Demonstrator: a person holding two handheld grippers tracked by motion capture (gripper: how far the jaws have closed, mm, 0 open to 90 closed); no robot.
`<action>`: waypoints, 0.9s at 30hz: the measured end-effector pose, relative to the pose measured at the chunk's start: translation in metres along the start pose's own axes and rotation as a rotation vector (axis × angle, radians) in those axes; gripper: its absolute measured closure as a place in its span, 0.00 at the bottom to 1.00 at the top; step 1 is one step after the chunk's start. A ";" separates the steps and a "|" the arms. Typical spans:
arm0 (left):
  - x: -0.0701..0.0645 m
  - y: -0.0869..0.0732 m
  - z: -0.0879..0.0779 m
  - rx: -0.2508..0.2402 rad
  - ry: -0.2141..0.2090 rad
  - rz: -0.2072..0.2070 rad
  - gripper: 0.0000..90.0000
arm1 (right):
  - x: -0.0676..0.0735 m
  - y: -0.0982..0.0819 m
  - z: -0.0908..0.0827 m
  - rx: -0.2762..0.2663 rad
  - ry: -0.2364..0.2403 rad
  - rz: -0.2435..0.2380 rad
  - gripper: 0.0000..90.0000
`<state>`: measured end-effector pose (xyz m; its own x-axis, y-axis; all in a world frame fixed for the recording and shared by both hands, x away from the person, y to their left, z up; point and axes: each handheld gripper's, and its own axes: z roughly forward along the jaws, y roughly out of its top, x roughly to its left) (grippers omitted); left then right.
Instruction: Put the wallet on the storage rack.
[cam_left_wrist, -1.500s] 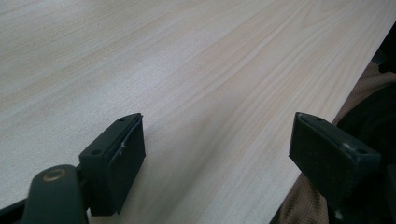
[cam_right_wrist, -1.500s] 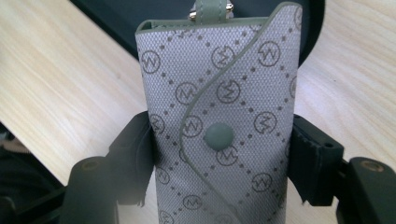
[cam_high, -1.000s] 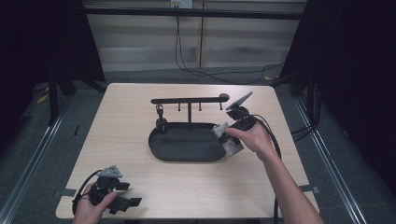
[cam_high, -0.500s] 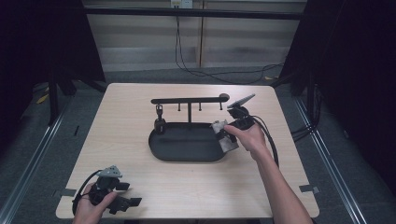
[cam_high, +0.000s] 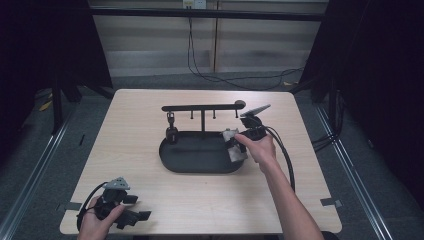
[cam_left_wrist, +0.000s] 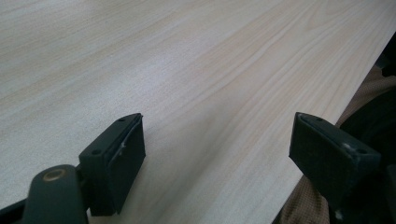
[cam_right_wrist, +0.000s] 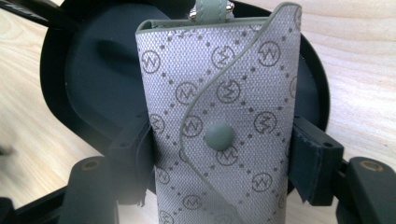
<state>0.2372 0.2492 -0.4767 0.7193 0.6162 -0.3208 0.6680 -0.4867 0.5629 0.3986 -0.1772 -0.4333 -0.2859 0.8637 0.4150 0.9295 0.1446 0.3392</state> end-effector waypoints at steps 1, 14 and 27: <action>0.000 0.000 0.000 -0.001 0.000 -0.002 0.20 | 0.000 0.000 0.002 0.001 -0.006 -0.002 0.36; 0.000 0.000 0.001 0.004 -0.003 -0.003 0.20 | -0.003 -0.002 0.021 -0.013 0.022 0.041 0.36; 0.001 0.000 0.000 0.009 -0.001 -0.001 0.20 | -0.004 -0.003 0.037 0.020 -0.019 0.034 0.34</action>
<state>0.2377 0.2495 -0.4773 0.7188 0.6161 -0.3220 0.6704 -0.4917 0.5557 0.4058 -0.1630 -0.4673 -0.2499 0.8771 0.4101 0.9432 0.1247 0.3080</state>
